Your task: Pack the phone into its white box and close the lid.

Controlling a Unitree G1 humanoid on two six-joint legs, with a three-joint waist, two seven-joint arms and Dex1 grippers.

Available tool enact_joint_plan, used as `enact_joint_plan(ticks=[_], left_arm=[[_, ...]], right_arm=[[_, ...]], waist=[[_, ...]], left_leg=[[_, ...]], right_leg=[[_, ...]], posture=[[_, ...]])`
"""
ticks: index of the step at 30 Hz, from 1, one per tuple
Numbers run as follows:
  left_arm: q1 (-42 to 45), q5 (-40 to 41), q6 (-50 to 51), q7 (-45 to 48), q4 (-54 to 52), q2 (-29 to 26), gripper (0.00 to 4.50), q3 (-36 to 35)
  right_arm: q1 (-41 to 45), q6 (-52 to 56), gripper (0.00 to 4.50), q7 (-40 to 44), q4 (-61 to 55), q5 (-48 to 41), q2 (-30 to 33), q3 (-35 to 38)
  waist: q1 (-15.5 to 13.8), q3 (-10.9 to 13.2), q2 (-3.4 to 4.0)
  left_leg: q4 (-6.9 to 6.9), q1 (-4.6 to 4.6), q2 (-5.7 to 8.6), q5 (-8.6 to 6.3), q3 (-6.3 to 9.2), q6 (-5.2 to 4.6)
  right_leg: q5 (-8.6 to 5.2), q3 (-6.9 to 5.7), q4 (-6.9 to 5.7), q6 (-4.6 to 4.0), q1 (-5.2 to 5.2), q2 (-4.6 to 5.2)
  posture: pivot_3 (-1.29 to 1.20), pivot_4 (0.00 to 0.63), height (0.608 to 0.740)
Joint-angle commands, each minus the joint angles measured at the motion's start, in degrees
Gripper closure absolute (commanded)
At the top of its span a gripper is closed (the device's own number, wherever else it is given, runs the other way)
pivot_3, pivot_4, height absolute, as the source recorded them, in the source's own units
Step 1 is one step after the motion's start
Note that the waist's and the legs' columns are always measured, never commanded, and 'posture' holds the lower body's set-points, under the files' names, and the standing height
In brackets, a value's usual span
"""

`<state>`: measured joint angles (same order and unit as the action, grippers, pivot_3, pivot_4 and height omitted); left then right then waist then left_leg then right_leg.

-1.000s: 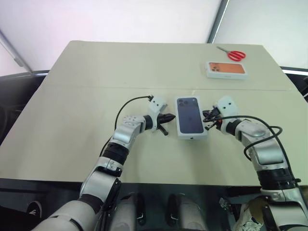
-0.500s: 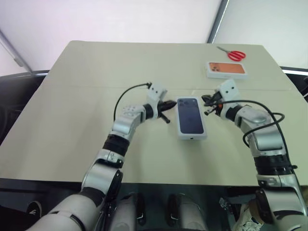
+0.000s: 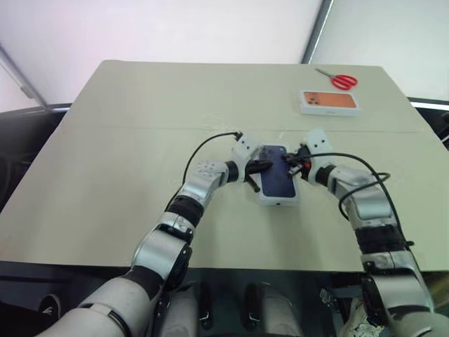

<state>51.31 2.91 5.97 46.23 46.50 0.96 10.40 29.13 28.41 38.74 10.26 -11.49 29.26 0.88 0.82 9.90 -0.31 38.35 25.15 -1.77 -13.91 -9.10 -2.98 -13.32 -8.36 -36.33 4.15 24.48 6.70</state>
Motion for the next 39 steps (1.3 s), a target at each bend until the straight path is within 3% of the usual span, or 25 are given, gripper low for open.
enact_joint_plan(ticks=[1, 7, 11, 13, 16, 21, 23, 27, 32, 39], left_arm=[[-5.9, -0.6, 3.9, 6.6, -7.6, -2.9, 4.5, 3.8], [-13.5, 3.0, 10.9, 13.2, -21.8, -8.1, 4.5, 4.6], [-14.6, 4.7, 13.5, 15.6, -25.2, -12.1, 4.5, 3.2], [-13.3, 6.6, 15.7, 14.7, -25.7, -13.7, 3.92, 0.4], [-11.7, 10.1, 15.8, 12.3, -27.2, -16.5, 2.66, -5.9], [-13.0, 13.0, 14.4, 12.9, -28.5, -22.6, 0.05, -11.3], [-14.7, 14.2, 14.4, 13.6, -30.2, -25.3, 0.0, -13.3], [-18.7, 13.9, 12.9, 15.3, -32.3, -31.8, 0.0, -14.4], [-22.1, 15.0, 12.2, 15.4, -33.8, -38.3, 0.0, -17.3], [-28.4, 16.8, 14.9, 14.2, -40.7, -41.8, 0.0, -19.9]], right_arm=[[-4.5, 5.7, 4.43, 7.6, -8.1, -4.0, 4.5, -1.2], [-11.3, 10.1, 4.43, 16.7, -17.3, -6.8, 13.0, -4.4], [-10.0, 10.1, 4.43, 17.4, -16.9, -8.5, 13.0, -3.0], [-6.9, 8.9, 4.5, 15.4, -13.5, -8.6, 11.5, -1.0], [-3.1, 5.8, 3.65, 16.0, -9.5, -10.1, 10.2, 1.7], [-1.8, 0.5, 1.01, 19.9, -5.4, -9.5, 11.6, 1.6], [-1.9, -1.1, 0.03, 21.5, -5.0, -10.0, 12.2, 2.4], [-2.2, -12.8, 0.03, 21.7, -1.3, -5.5, 14.1, 2.8], [-3.2, -13.5, 0.03, 26.3, -1.2, -10.5, 15.7, 6.7], [-4.3, -12.6, 0.03, 28.2, 3.0, -11.3, 18.1, 9.2]], waist=[[0.1, 0.0, 0.05], [-0.1, -0.2, 0.08], [-0.2, -0.3, 0.05], [-0.2, -0.3, -0.02], [-0.2, -0.3, 0.02], [-0.2, -0.3, 0.03], [-0.1, -0.3, 0.04], [-0.2, -0.3, 0.04], [-0.2, -0.2, 0.04], [-0.2, -0.2, 0.04]], left_leg=[[0.0, -0.01, 0.0, 0.0, 0.0, 0.0], [0.0, -0.14, -0.03, -0.21, 0.06, -0.3], [0.01, -0.14, -0.03, -0.14, 0.07, -0.18], [0.01, -0.12, -0.02, -0.15, 0.06, -0.19], [0.01, -0.04, -0.02, -0.11, 0.07, -0.14], [0.01, 0.09, -0.02, -0.05, 0.02, -0.06], [0.02, 0.09, 0.04, -0.04, -0.01, -0.07], [0.04, 0.08, 0.04, -0.05, -0.01, -0.07], [0.03, 0.07, 0.03, -0.05, -0.01, -0.06], [0.03, 0.07, 0.02, -0.06, 0.0, -0.05]], right_leg=[[0.0, 0.0, 0.0, 0.0, -0.01, 0.02], [0.0, 0.06, 0.06, -0.03, -0.14, 0.13], [0.0, 0.05, 0.07, -0.03, -0.16, 0.13], [0.01, 0.05, 0.07, -0.04, -0.14, 0.14], [0.01, 0.06, 0.05, -0.04, -0.04, 0.14], [0.02, 0.04, 0.06, -0.03, 0.05, 0.09], [0.02, -0.02, 0.05, -0.02, 0.04, 0.08], [0.02, -0.02, 0.03, -0.01, 0.05, 0.08], [0.01, -0.01, 0.03, -0.01, 0.05, 0.08], [0.01, 0.05, 0.05, -0.02, 0.04, 0.14]], posture=[[0.0, 0.15, 0.738], [0.0, 0.15, 0.738], [0.0, 0.15, 0.738], [0.0, 0.15, 0.738], [0.0, 0.15, 0.738], [0.0, 0.15, 0.738], [0.0, 0.15, 0.738], [0.0, 0.15, 0.738], [0.0, 0.15, 0.738], [0.0, 0.15, 0.738]])
